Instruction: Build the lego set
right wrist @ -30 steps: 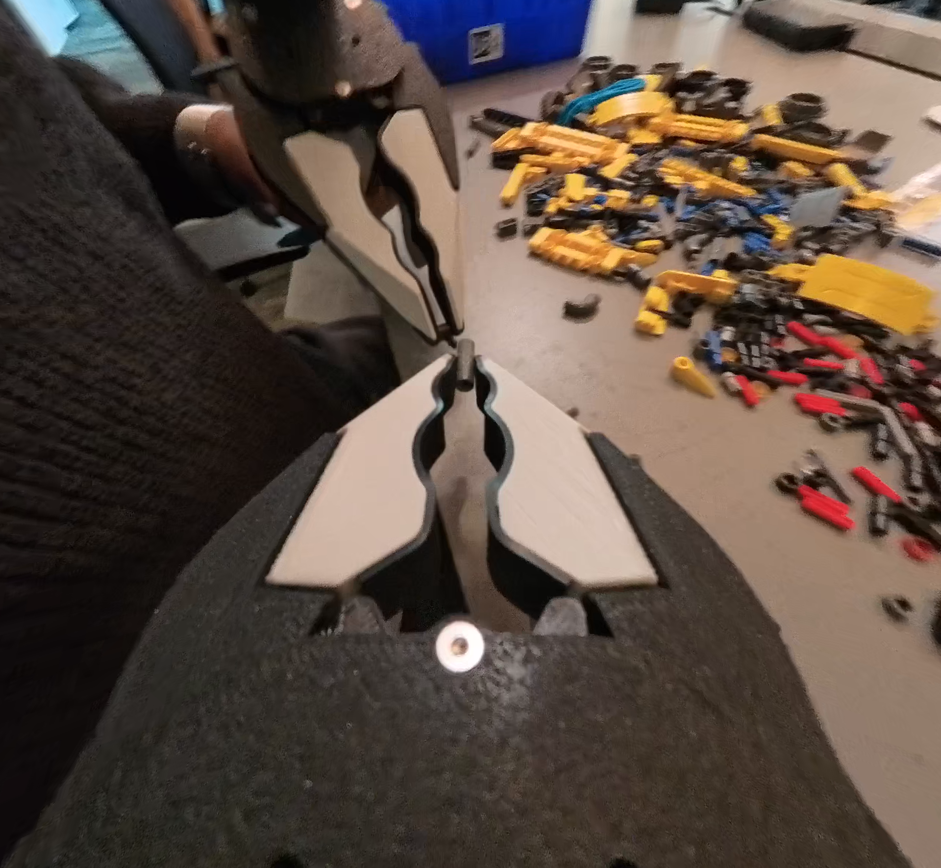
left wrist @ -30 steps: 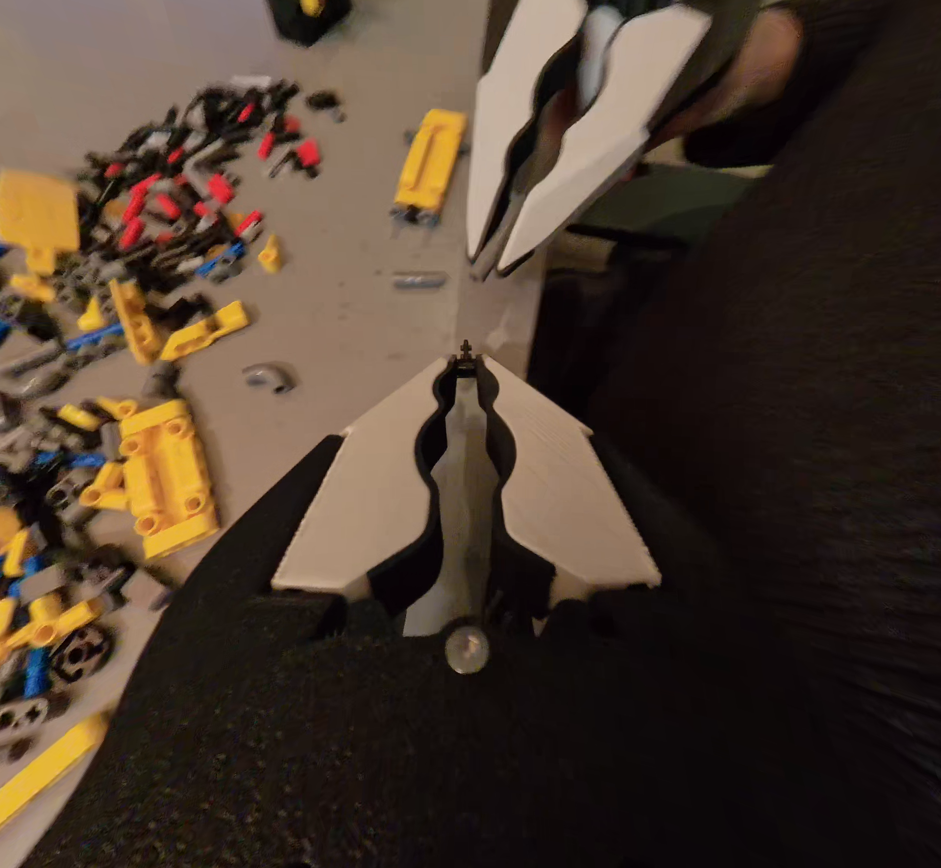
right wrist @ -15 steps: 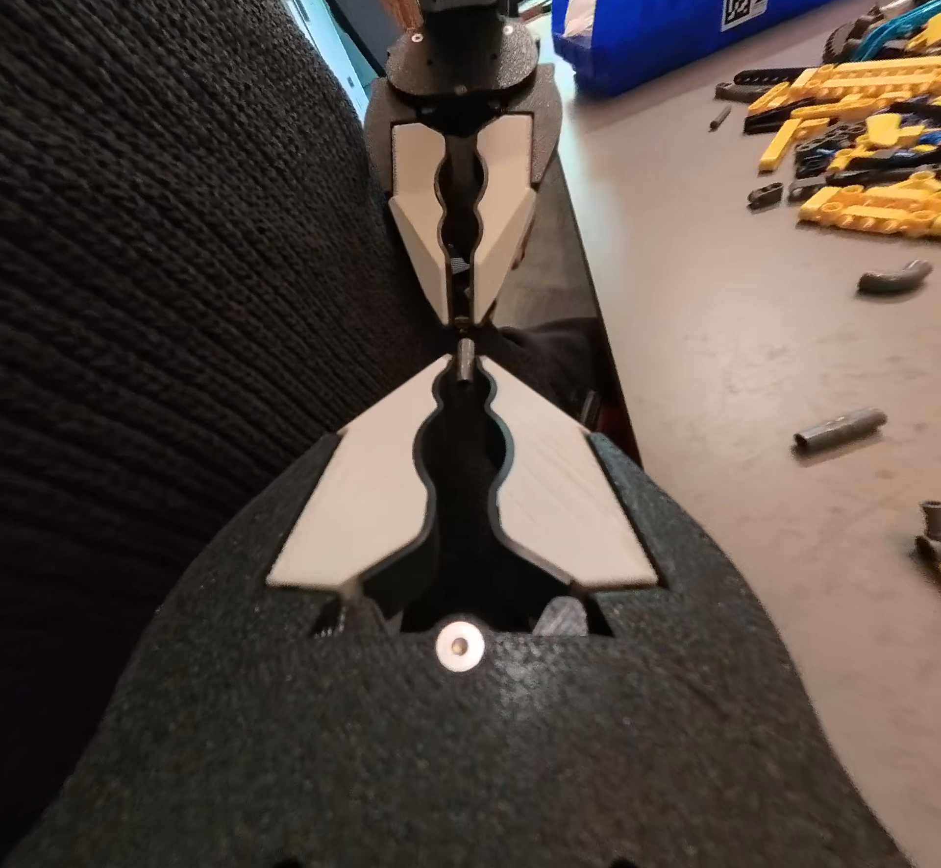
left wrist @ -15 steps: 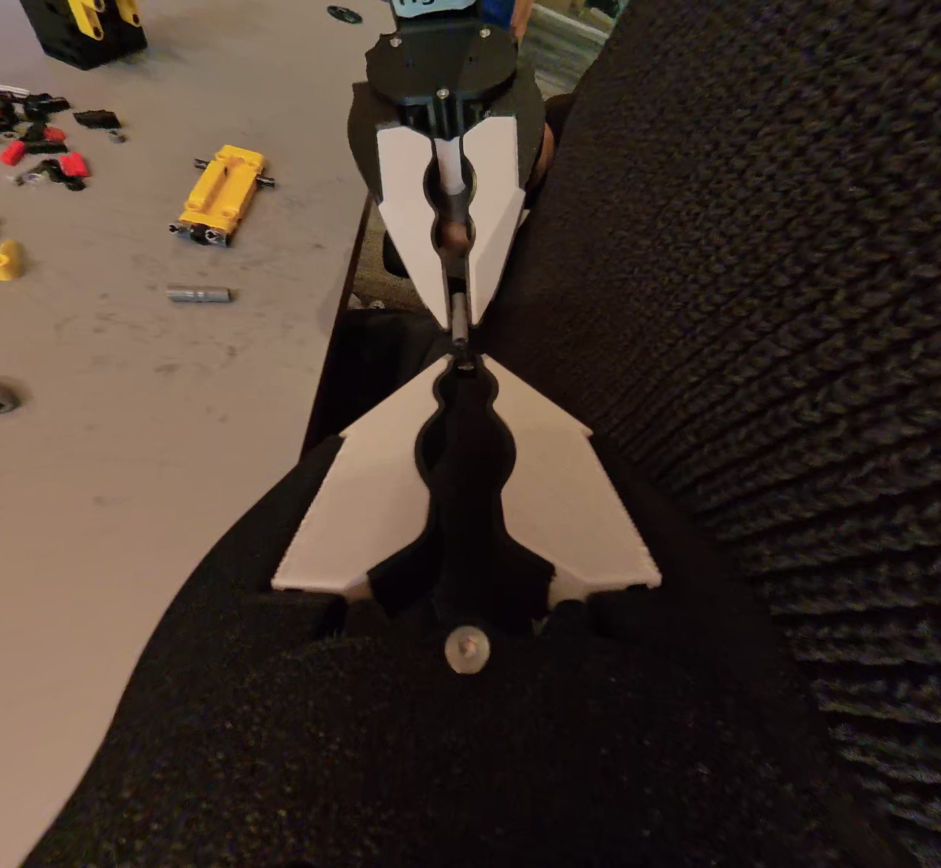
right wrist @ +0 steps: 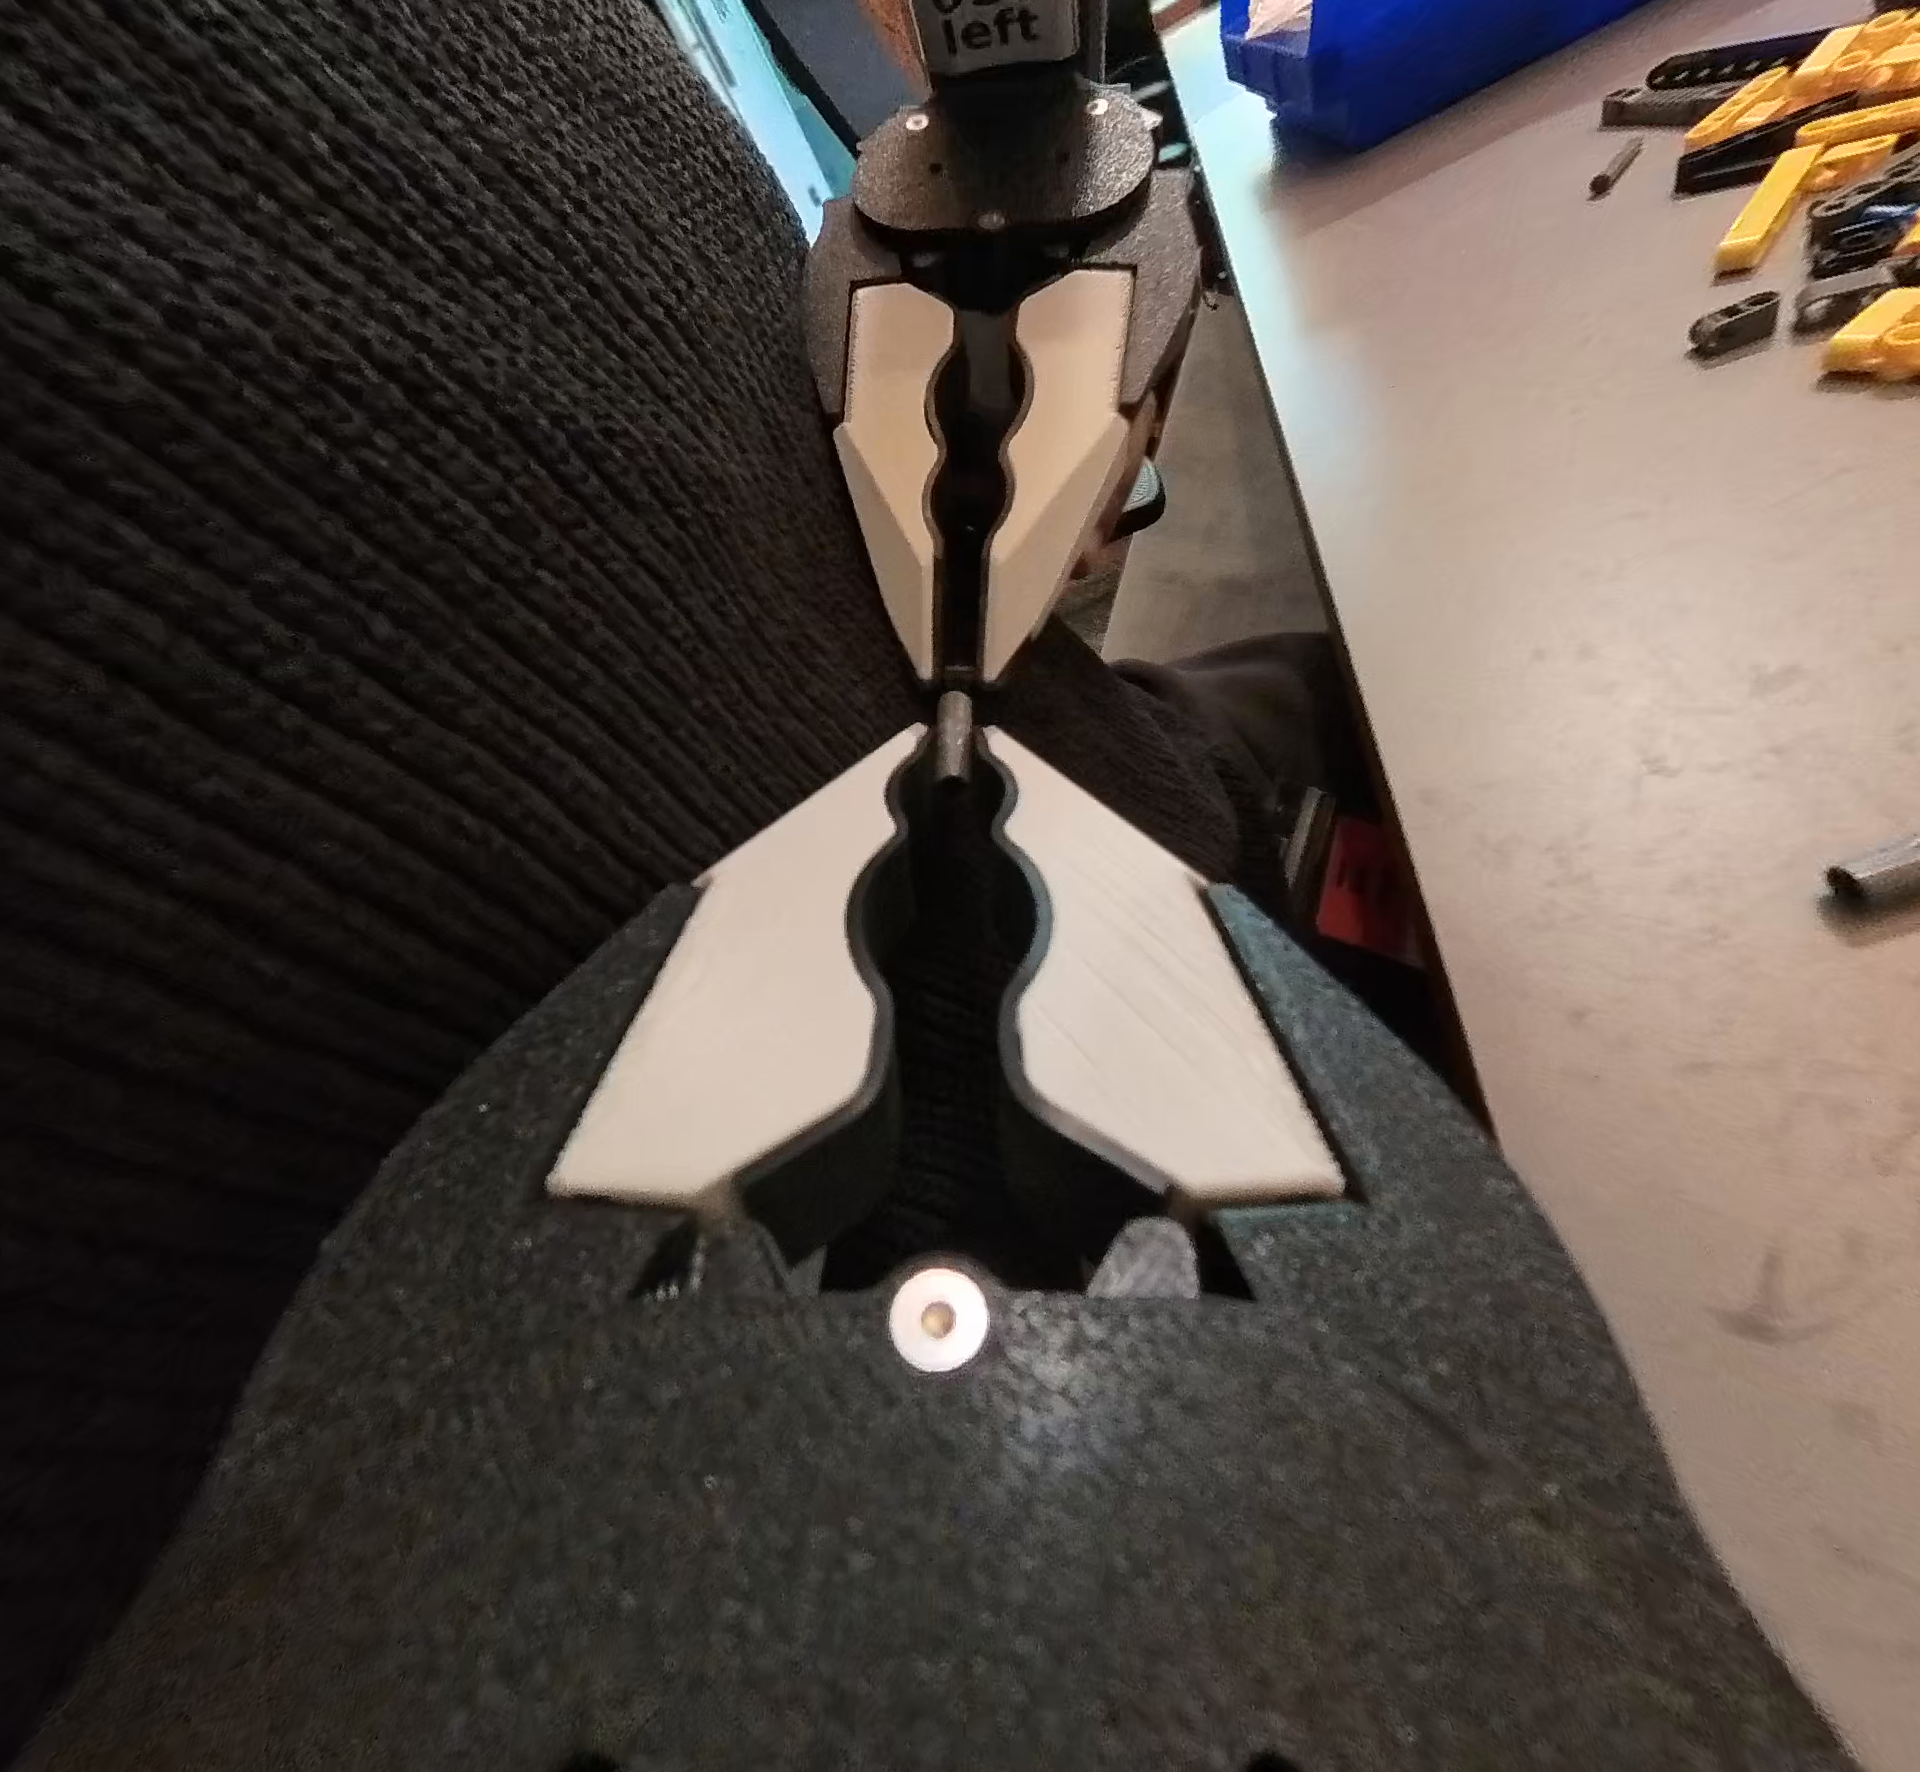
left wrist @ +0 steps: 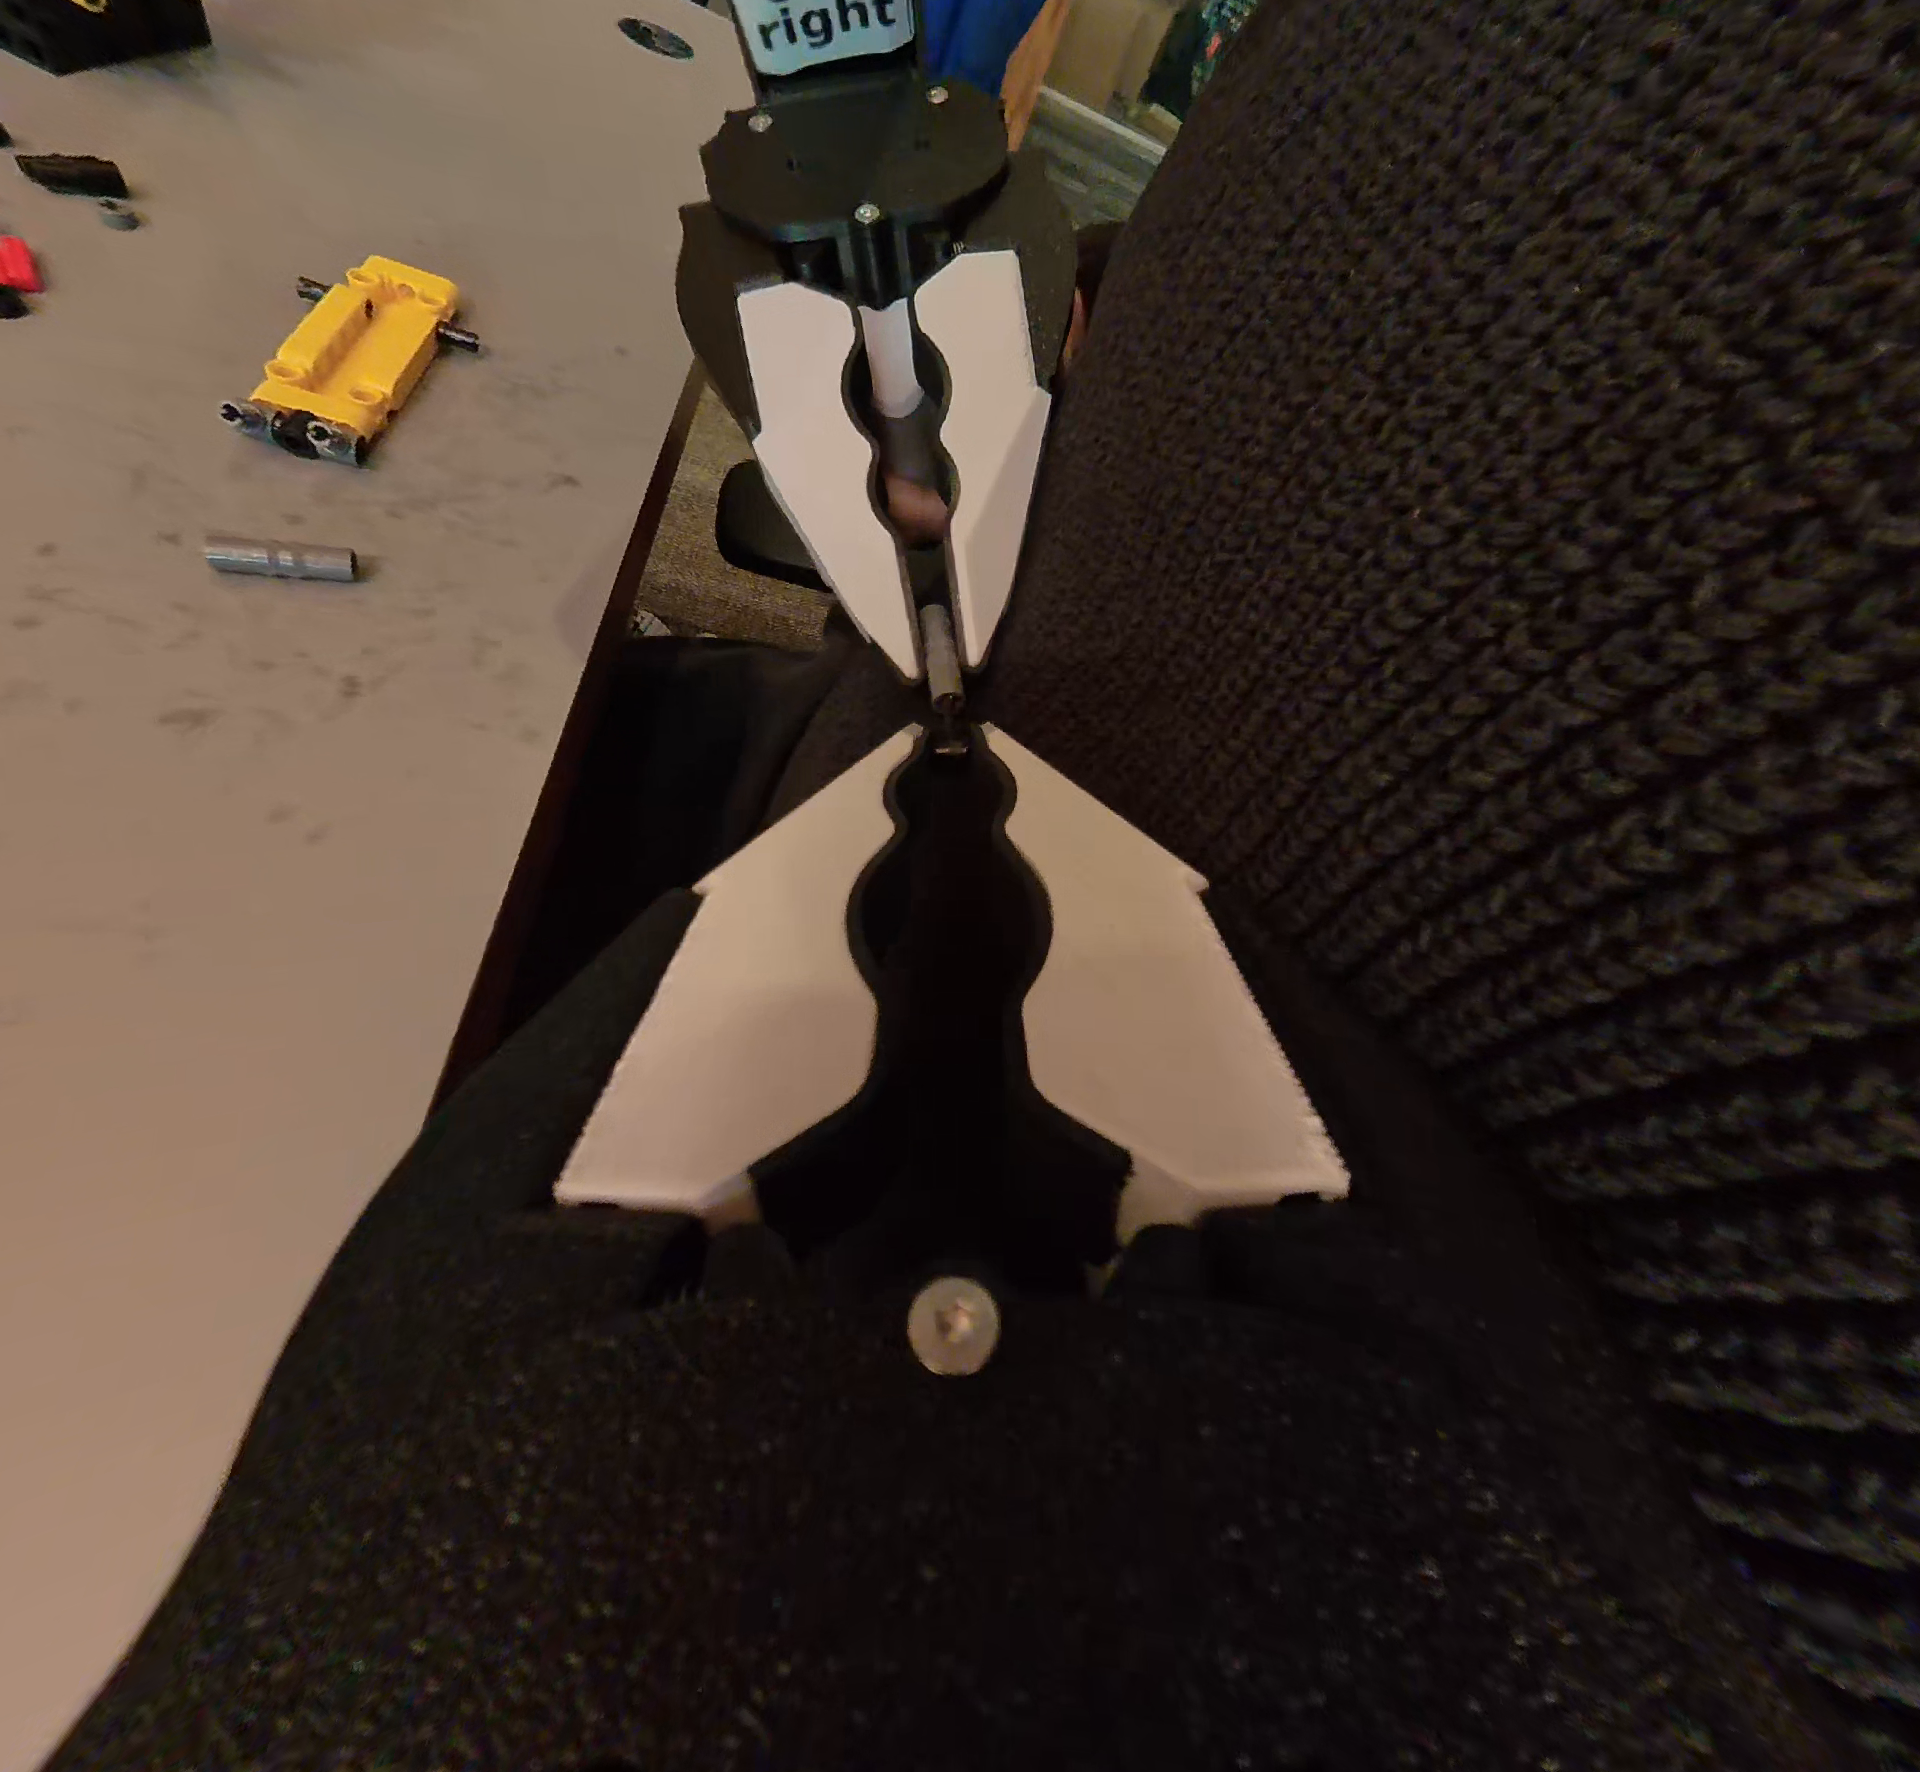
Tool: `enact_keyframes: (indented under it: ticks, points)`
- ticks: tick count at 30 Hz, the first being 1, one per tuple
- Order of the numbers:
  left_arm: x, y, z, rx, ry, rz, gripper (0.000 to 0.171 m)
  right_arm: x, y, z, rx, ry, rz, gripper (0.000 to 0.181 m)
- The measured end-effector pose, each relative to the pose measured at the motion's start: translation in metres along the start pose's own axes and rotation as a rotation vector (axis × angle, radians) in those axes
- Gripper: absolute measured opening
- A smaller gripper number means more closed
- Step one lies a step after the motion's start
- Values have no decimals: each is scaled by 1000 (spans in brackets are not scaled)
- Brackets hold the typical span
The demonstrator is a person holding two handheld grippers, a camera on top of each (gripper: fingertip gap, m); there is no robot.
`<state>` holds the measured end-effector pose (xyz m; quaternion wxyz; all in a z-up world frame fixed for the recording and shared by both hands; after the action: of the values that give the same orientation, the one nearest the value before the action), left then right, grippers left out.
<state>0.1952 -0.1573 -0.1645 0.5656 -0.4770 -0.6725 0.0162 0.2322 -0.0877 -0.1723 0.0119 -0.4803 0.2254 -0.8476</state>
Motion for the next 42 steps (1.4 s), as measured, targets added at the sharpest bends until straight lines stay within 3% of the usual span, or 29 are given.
enact_keyframes:
  ticks: [5, 17, 29, 42]
  points:
    - [-1, 1, -1, -20, -24, -4, 5, -4, 2, 1, 52, 62, -48, 6]
    - [-3, 4, -5, -55, -75, 62, 4, -7, 7, 6, 16, 93, -30, 5]
    - [-8, 6, -8, -112, -137, -6, 4, -6, 14, 8, 53, 98, -4, 5]
    - [-3, -1, 3, -51, -139, -58, 7, 1, 7, -1, -21, 87, -56, 6]
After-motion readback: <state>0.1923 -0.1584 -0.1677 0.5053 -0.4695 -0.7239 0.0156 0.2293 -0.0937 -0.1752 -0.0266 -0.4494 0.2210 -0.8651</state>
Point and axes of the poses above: each gripper's, where its closed fingertips meet, y out along the fingers, x out of its top, z = x × y across the jaws, the point moved 4 cm from there along -y, back along the fingers, and after that the axes turned 15 degrees about z, right-handed, at the moved point
